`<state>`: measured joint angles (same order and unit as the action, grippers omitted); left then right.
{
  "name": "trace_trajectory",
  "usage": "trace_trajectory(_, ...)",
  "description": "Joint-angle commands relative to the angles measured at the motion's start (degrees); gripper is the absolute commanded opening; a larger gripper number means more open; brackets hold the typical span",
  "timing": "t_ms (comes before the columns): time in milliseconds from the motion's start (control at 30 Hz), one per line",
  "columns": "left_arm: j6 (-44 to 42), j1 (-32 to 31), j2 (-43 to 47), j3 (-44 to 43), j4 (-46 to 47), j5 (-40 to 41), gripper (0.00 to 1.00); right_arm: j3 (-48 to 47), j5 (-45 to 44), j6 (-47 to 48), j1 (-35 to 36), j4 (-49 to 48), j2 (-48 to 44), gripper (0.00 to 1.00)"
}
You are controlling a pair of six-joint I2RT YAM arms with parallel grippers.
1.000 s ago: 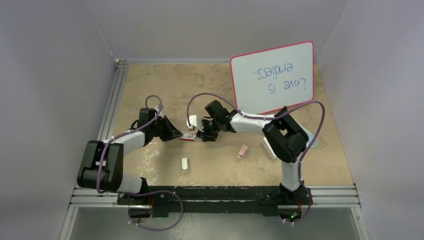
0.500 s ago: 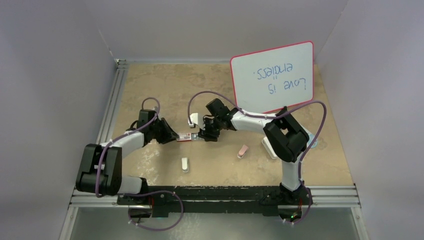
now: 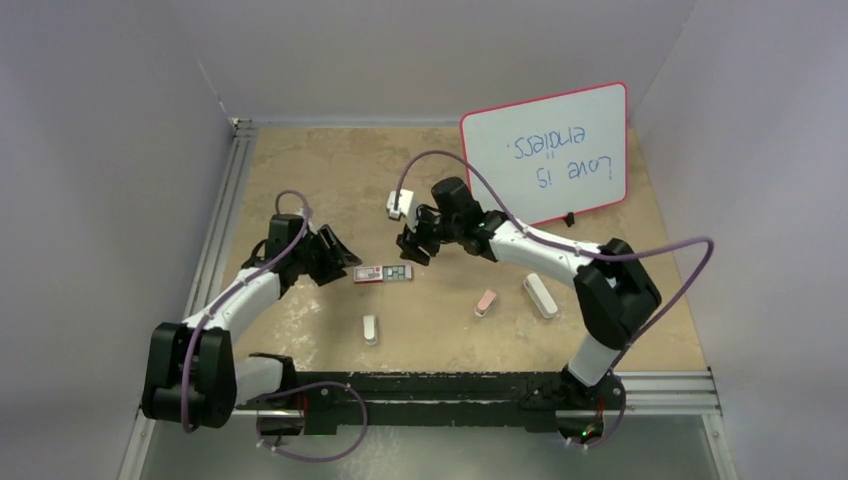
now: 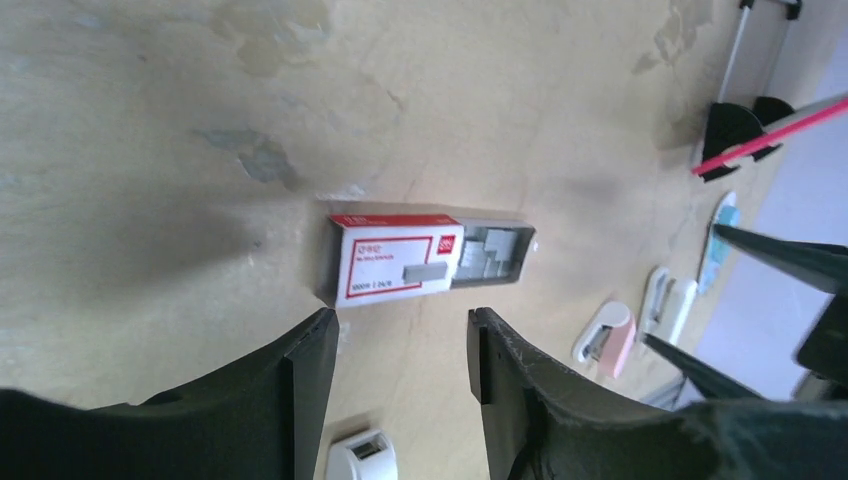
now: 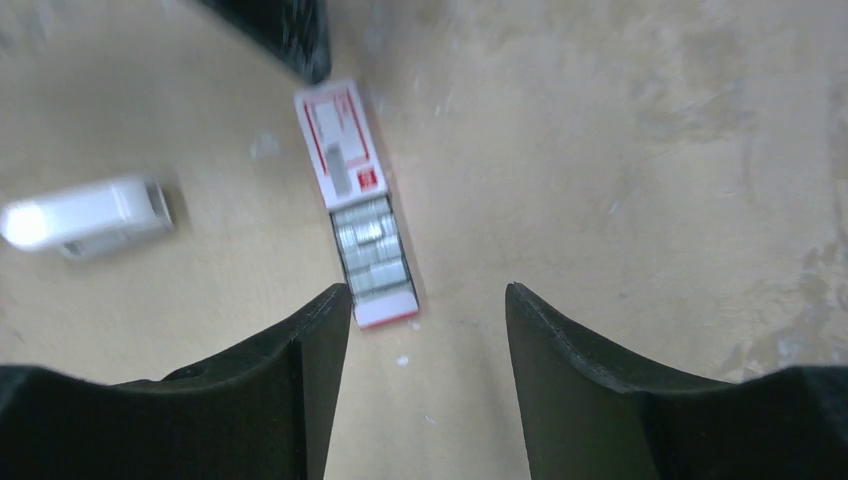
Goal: Load the staples into the stapler
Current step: Open the staple box at the center of the board.
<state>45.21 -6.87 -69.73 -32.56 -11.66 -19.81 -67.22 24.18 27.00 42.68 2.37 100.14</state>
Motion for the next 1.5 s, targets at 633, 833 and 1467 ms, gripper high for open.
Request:
trace_trajectory(633,16.1,-10.6,-7.1,6.4,16.5,2.7,0.45,4.4,-19.6,-32.9,3.8,-18.3,0.4,0.65)
trace_trajectory(833,16.7,-10.4,-11.1,3.9,16.0,5.2,0.37,5.5,-12.3,-21.0,4.9,-19.0,3.1,0.61)
trace_trajectory(1467,10.7,-6.9,-15.9,-0.9,13.6,3.0,0.38,5.2,-8.5,-7.2,6.6,-16.5,8.2,0.64)
